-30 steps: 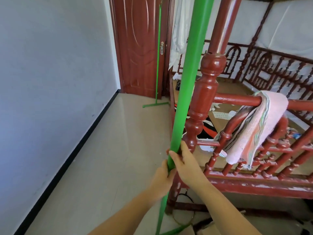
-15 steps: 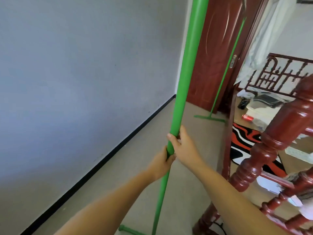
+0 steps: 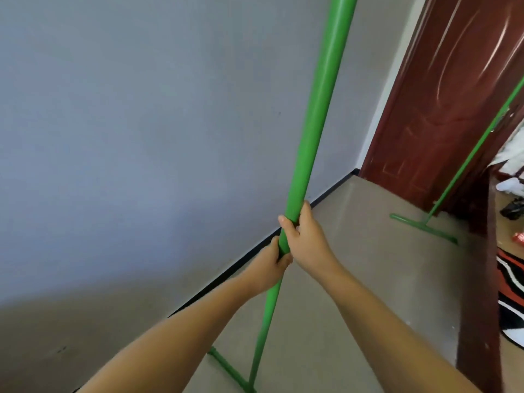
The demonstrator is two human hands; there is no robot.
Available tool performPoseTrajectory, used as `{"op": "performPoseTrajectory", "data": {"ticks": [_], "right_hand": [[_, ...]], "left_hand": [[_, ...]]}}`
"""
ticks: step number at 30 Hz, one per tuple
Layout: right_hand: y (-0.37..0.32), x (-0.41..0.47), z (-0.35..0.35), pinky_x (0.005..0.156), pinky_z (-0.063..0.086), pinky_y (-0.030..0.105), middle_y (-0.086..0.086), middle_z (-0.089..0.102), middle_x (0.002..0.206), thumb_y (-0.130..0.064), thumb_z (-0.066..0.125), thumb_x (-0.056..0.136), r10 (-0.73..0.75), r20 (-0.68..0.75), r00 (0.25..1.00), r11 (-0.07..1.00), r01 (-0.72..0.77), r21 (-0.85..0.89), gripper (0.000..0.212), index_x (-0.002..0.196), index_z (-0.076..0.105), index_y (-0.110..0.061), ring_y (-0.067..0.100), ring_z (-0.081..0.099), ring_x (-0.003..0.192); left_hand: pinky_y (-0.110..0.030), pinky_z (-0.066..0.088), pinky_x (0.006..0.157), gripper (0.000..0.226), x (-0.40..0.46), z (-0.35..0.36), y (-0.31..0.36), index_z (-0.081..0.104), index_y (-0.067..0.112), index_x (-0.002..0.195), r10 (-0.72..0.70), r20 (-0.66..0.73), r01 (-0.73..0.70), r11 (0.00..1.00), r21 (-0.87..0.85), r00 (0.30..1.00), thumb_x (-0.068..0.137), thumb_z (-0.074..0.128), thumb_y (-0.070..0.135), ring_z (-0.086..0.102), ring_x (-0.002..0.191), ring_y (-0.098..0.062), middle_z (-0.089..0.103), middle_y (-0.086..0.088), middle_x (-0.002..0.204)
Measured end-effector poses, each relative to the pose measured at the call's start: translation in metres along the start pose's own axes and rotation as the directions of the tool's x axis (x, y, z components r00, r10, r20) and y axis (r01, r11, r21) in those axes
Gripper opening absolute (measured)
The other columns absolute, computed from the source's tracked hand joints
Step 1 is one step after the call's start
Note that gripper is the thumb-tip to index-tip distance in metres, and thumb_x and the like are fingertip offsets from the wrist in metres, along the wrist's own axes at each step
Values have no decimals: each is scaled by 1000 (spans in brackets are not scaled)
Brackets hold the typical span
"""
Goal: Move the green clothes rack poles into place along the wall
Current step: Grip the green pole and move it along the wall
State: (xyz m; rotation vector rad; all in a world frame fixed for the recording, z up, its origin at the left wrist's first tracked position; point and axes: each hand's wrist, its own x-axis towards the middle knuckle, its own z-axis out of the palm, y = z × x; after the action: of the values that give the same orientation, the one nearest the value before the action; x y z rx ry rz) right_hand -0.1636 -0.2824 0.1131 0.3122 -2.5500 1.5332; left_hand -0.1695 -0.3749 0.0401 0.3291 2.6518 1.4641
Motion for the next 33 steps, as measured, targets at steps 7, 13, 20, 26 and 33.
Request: {"op": "performPoseTrajectory", "data": {"ticks": [7,13,20,26,33], "right_hand": [[-32,35,101,68,42,37,7,52,84,-23,49,88,-80,150,985,996,86,-36,16,92,36,-14,28,52,79],[-59,36,167,65,37,34,7,50,87,-27,47,89,-187,286,940,978,206,-39,20,96,36,-13,29,51,78],[-83,18,227,65,35,33,6,48,91,-28,46,89,-257,424,868,957,290,-16,26,103,37,-8,34,55,88],[-109,14,277,67,37,33,14,55,106,-27,45,90,-280,446,850,950,312,1,27,106,38,-6,33,55,96],[-125,13,316,66,35,31,9,53,102,-30,44,91,-298,453,840,939,345,-21,28,107,38,-7,30,54,96]], "left_hand": [[-49,49,74,31,-14,-84,-70,38,3,115,-105,-125,106,994,1,987,89,46,16,58,83,-36,60,-23,95],[-38,45,72,20,-51,-135,-102,43,3,106,-218,-249,216,976,-38,944,89,45,13,53,80,-25,56,-10,88],[-18,39,56,4,-101,-172,-128,41,11,93,-339,-342,344,938,-49,876,89,41,10,49,66,-13,52,1,74],[-13,38,49,19,-122,-211,-150,40,18,74,-416,-394,439,898,-34,820,87,38,4,42,60,-11,46,3,66],[-9,38,49,8,-139,-245,-171,41,14,86,-396,-396,427,904,-10,829,89,38,8,43,62,-6,47,7,69]]}}
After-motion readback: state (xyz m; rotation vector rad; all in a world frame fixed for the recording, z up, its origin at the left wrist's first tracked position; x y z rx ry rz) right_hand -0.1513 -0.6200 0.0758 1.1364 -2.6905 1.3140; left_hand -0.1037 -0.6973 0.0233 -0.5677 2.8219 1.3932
